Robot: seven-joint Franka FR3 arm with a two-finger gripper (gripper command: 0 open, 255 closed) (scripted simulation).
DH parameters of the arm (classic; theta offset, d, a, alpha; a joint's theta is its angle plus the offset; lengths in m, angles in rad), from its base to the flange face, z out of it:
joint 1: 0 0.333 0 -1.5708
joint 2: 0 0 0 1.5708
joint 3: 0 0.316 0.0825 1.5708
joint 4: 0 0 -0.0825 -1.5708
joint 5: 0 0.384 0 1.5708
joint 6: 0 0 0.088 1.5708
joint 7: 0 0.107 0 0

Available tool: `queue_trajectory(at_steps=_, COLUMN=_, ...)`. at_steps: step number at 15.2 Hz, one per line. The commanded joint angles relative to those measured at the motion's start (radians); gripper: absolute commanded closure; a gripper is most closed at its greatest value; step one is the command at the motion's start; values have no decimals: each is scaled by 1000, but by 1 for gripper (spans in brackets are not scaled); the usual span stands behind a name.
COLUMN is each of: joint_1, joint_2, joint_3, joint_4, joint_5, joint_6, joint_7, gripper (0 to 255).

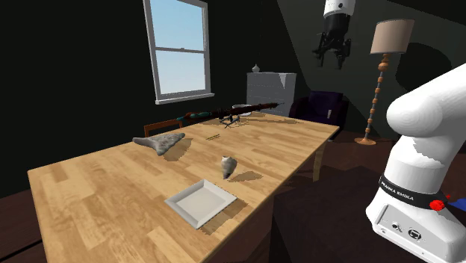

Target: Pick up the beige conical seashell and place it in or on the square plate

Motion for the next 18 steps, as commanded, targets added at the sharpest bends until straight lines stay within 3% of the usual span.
queue_trajectory(at_steps=1, joint_1=0, joint_2=0, joint_3=0, joint_4=0, joint_5=0, joint_6=0, joint_7=0, gripper=0)
queue_trajectory(at_steps=10, joint_1=45, joint_2=139, joint_3=108, joint_4=-131, joint_5=104, joint_6=278, joint_7=110, gripper=0)
queue_trajectory(at_steps=18, joint_1=86, joint_2=358, joint_3=203, joint_4=-153, joint_5=179, joint_6=534, joint_7=194, gripper=0)
